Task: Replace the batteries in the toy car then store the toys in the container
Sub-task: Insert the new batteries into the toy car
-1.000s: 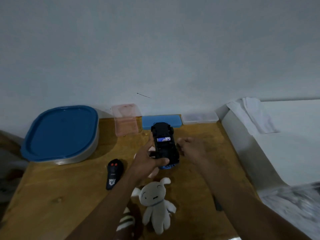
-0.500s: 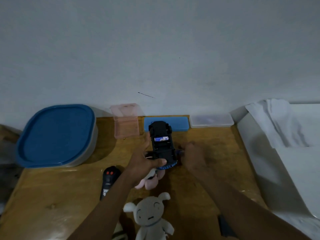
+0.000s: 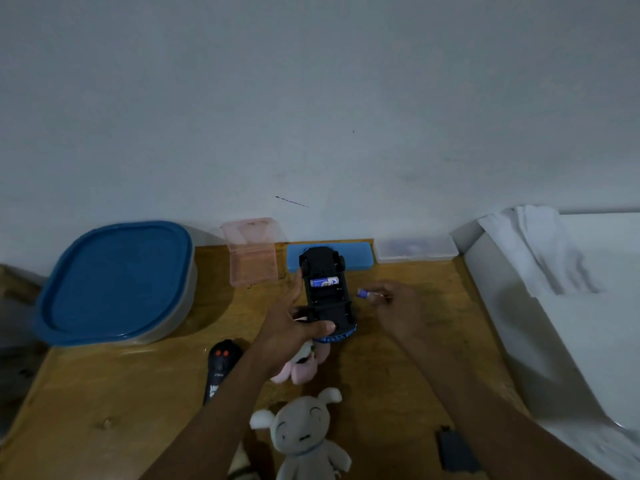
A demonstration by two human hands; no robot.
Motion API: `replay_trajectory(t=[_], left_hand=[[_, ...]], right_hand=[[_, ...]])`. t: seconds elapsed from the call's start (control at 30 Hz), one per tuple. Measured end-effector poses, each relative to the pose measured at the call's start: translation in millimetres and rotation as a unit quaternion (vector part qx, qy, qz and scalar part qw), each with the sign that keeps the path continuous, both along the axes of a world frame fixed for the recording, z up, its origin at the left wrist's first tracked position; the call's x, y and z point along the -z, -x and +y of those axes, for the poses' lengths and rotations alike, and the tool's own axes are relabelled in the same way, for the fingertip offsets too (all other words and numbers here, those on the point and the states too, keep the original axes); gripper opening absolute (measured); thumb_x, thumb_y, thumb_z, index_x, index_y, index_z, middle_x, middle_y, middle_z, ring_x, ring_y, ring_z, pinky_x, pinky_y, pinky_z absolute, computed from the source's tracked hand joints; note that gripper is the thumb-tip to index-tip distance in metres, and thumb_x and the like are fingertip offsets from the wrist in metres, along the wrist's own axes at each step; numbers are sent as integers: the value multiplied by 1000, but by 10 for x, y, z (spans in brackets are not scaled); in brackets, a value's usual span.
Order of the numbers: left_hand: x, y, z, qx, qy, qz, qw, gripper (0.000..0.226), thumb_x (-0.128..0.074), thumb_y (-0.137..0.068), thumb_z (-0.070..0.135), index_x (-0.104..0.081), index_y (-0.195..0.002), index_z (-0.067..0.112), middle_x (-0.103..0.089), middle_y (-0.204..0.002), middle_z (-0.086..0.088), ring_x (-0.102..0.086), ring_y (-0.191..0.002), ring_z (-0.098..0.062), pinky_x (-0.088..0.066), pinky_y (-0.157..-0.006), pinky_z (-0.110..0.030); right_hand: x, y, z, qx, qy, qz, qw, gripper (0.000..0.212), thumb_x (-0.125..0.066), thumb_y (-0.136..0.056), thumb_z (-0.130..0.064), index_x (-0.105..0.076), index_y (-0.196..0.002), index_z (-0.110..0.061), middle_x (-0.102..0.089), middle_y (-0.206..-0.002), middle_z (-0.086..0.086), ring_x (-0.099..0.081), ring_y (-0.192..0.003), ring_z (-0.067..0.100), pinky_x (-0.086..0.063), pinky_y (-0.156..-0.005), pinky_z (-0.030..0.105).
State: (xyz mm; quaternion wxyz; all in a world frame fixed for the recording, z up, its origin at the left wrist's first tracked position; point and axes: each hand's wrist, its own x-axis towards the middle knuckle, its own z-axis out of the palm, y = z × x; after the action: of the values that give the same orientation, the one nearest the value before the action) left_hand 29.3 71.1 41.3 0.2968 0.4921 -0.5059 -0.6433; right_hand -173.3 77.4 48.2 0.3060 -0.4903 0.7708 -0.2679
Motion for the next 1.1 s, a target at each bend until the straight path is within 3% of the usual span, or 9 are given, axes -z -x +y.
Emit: replay_trajectory(t=[0.13, 0.23, 0.33, 0.4, 0.5, 0.67, 0.8, 0.97, 1.1], left_hand=[[-94, -46, 116, 7, 12, 18, 1000, 104, -78, -76, 0, -19, -151, 39, -68, -121, -5, -66, -109, -17, -58, -87, -34], [-171, -87, 215, 15, 10, 27, 999, 105, -77, -76, -2, -17, -152, 39, -69, -118, -6, -68, -105, -14, -59, -81, -28], [-219, -125, 311, 32, 29, 22, 999, 104, -77, -76, -1, -18, -151, 40, -68, -108, 15, -68, -97, -1, -58, -77, -23], [-219, -144, 365, 43, 42, 12, 998, 105, -79, -75, 1, -18, -151, 39, -69, -108, 16, -68, -99, -2, -58, -84, -28], [-206, -172, 446, 49, 30, 12, 998, 108, -82, -73, 5, -17, -152, 41, -68, -120, -1, -65, -108, -12, -54, -95, -41], [-208, -195, 584, 62, 33, 1, 998, 106, -81, -75, 9, -16, -151, 43, -67, -120, 1, -63, -105, -2, -56, -84, -24], [-224, -205, 608, 54, 38, 1, 998, 106, -83, -74, 13, -17, -151, 43, -65, -125, -3, -63, -112, -14, -55, -94, -40], [-315, -103, 635, 36, 37, 3, 999, 103, -82, -75, 12, -18, -152, 39, -60, -131, -5, -59, -117, -20, -54, -95, -43], [-363, 19, 677, 30, 25, 9, 999, 103, -79, -77, 3, -17, -151, 40, -59, -130, -11, -59, -114, -22, -55, -92, -39]], right_hand=[[-296, 11, 200, 66, 43, -136, 988, 21, -62, -91, -11, -70, -108, -18, -66, -104, -5, -59, -96, 10, -42, -69, 8], [-391, -26, 357, 118, 55, -282, 951, 22, -62, -90, -5, -67, -109, -13, -69, -109, 6, -65, -94, 18, -52, -73, 18], [-445, -90, 544, 157, 69, -384, 907, 23, -62, -88, -1, -63, -110, -6, -67, -109, 12, -65, -97, 20, -54, -77, 23], [-481, -145, 660, 173, 87, -432, 881, 22, -63, -87, 1, -63, -108, -4, -67, -107, 14, -66, -94, 19, -55, -75, 23], [-540, -258, 802, 193, 128, -465, 854, 26, -64, -85, 3, -61, -111, 4, -67, -103, 16, -67, -86, 17, -57, -70, 18], [-660, -410, 968, 167, 121, -341, 917, 21, -70, -85, -10, -69, -105, -9, -72, -102, 6, -68, -90, 12, -53, -63, 8], [-762, -441, 944, 105, 106, -172, 974, 22, -68, -87, -26, -70, -109, -23, -68, -102, -10, -59, -87, -7, -40, -53, -2], [-862, -467, 825, 9, 118, -31, 993, 21, -64, -90, -28, -68, -109, -20, -67, -106, -7, -56, -81, -7, -39, -57, -5], [-858, -460, 759, -105, 134, 113, 979, 24, -58, -94, -30, -65, -116, -22, -65, -113, -6, -49, -85, -3, -33, -71, -9]])
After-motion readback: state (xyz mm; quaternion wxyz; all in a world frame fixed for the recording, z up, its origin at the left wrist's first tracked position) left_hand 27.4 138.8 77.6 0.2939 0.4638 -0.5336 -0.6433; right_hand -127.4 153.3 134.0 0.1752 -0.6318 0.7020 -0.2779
